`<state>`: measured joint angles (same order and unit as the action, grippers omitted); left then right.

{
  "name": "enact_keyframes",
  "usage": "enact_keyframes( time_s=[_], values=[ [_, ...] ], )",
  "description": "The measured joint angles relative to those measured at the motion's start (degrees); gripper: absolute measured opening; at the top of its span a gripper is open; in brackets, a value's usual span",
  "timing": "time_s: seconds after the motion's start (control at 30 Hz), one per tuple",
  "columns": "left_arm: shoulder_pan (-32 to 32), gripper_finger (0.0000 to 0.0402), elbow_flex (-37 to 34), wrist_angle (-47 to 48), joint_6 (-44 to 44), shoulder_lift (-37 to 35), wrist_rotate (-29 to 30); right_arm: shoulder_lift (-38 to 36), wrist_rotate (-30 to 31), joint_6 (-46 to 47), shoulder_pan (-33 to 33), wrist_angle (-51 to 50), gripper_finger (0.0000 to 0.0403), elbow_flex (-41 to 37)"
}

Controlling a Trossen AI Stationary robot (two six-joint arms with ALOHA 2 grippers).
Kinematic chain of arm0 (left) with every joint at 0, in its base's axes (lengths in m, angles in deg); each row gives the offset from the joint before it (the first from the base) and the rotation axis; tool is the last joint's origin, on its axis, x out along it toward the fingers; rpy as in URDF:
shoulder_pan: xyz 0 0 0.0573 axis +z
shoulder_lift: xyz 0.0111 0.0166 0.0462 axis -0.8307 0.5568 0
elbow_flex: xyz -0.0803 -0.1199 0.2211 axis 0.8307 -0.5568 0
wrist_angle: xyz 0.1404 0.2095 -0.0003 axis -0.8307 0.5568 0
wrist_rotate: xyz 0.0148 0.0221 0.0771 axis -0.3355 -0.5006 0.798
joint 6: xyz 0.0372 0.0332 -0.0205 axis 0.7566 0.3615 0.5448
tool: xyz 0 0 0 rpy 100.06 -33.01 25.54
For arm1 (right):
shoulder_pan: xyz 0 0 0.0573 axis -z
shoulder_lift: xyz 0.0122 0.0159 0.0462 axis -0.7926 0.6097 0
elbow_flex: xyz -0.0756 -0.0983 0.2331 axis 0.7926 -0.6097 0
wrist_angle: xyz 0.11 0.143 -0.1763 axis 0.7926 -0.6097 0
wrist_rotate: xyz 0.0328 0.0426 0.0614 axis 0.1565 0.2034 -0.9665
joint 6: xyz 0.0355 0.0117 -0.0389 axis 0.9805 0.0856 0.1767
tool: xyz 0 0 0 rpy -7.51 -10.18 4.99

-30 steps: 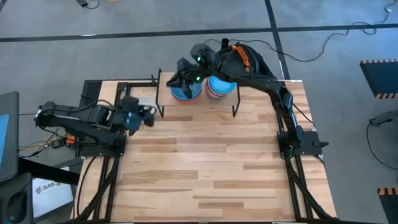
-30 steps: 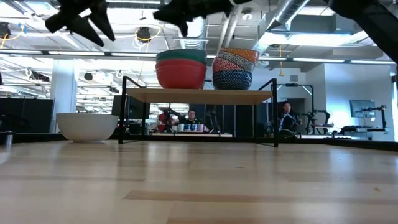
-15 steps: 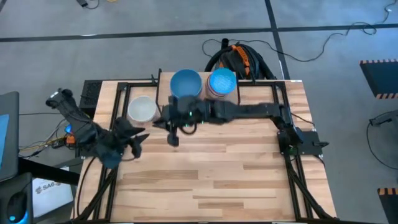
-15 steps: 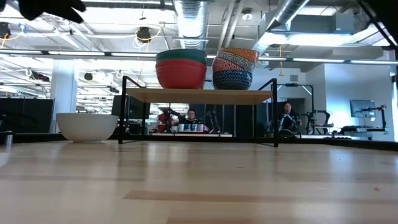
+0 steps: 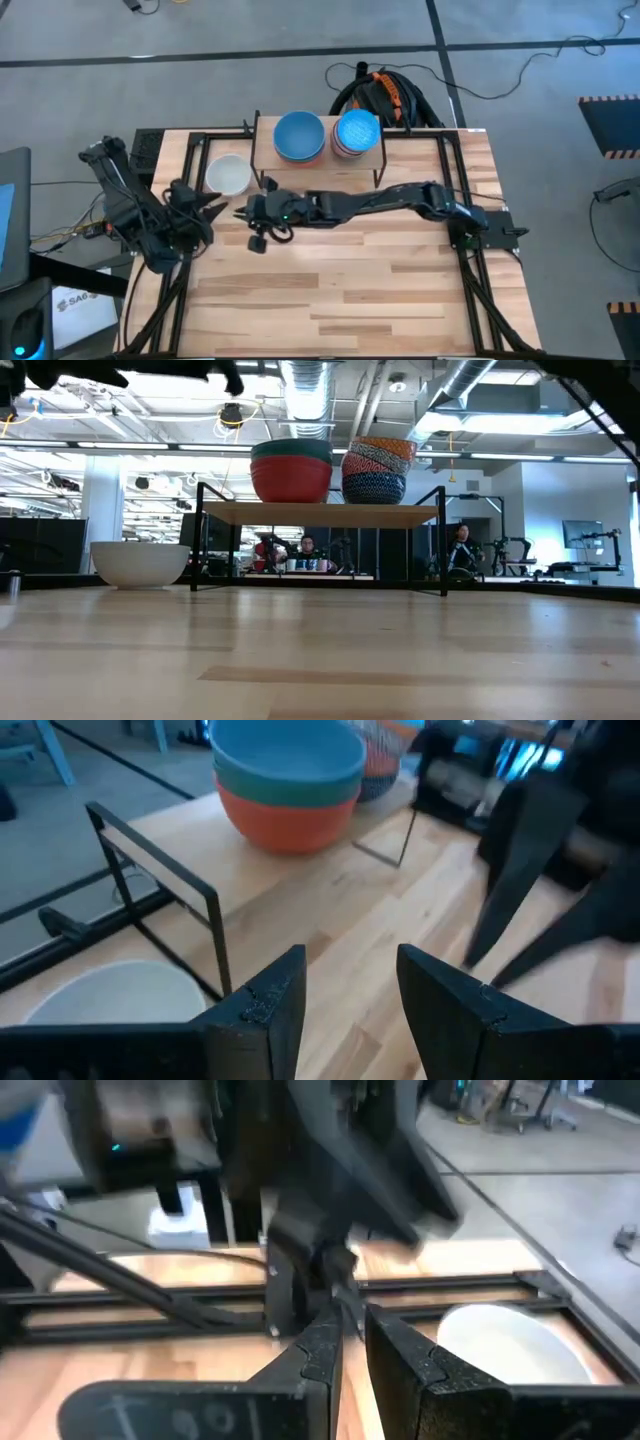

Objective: Place and stack bowls onto a shelf
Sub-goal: Stack the white bowl on top of the blue bowl on the shelf

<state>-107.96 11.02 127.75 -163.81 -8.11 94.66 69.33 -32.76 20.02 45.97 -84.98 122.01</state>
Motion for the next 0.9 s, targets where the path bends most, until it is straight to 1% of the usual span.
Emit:
enact_keyframes(
  time_s=[0.03,0.1,0.17,0.23,0.33,0.53,0.7,0.8,0.9],
  values=[
    [0.0,0.0142,0.0,0.0,0.1,-0.9,0.7,1.2,0.2,0.0,0.3,1.7,0.0071,0.3],
    [0.0,0.0142,0.0,0.0,1.2,-2.7,2.1,2.6,0.2,-0.4,1.2,1.7,0.0071,0.4],
    [0.0,0.0142,0.0,-0.3,2.4,-4.7,3.6,5.7,0.1,-1.4,1.9,6.3,0.0071,1.5],
    [0.0,0.0142,0.0,-1.0,3.9,-6.3,4.7,7.7,0.1,-2.6,2.7,6.7,0.0071,2.2],
    [0.0,0.0142,0.1,-1.9,6.4,-8.2,5.1,11.3,-0.1,-5.7,3.7,9.9,0.0071,3.3],
    [0.0,0.0142,0.1,-1.9,8.2,-9.1,5.5,17.7,-0.1,-11.6,5.3,16.1,0.0071,5.5],
    [0.0,0.0141,0.1,-2.0,8.7,-9.0,8.7,21.1,-0.1,-14.1,5.8,21.5,0.0071,5.9],
    [0.0,0.0141,0.1,-2.0,8.9,-9.0,10.9,23.2,-0.1,-19.9,5.9,24.0,0.0071,5.8],
    [0.0,0.0141,0.1,-2.0,8.9,-9.0,11.8,24.7,0.1,-26.8,5.8,27.7,0.0071,5.8]
  ],
)
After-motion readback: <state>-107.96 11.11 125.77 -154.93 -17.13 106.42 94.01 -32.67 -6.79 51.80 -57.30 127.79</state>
